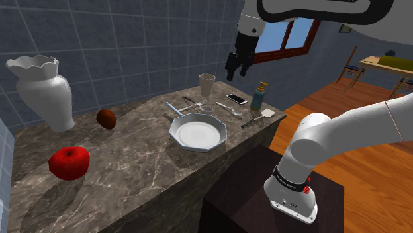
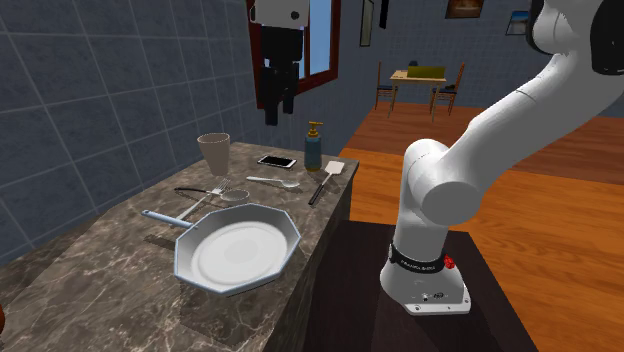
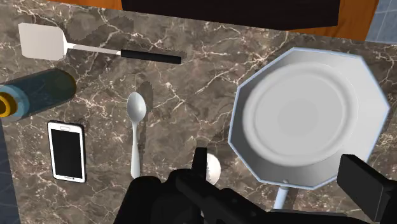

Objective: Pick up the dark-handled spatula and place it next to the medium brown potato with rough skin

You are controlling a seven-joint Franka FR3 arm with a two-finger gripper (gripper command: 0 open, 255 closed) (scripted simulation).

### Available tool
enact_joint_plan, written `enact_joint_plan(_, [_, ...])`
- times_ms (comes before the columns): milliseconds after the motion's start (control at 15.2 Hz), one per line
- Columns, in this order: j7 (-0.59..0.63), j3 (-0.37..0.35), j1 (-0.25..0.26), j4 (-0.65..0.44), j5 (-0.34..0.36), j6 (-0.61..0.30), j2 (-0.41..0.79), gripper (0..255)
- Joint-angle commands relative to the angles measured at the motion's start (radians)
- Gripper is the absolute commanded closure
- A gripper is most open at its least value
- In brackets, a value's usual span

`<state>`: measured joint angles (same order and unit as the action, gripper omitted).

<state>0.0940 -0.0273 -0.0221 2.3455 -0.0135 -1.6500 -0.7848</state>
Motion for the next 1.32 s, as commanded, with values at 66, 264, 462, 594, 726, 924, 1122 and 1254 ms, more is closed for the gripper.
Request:
enact_joint_plan(66, [-0.057, 0.022, 0.012, 0.04, 0.011, -0.007, -0.032, 0])
enact_joint_plan(264, [-0.229, 0.095, 0.046, 0.15, 0.055, -0.024, -0.124, 0])
enact_joint_plan(462, [-0.406, 0.179, 0.07, 0.243, 0.116, -0.035, -0.204, 0])
enact_joint_plan(594, [-0.527, 0.242, 0.08, 0.296, 0.165, -0.042, -0.249, 0])
enact_joint_plan(726, [-0.65, 0.311, 0.087, 0.339, 0.222, -0.05, -0.285, 0])
enact_joint_plan(924, [-0.839, 0.424, 0.091, 0.387, 0.316, -0.067, -0.317, 0])
enact_joint_plan(1122, [-1.029, 0.547, 0.099, 0.412, 0.418, -0.094, -0.32, 0])
enact_joint_plan(1254, [-1.155, 0.633, 0.109, 0.416, 0.486, -0.12, -0.304, 0])
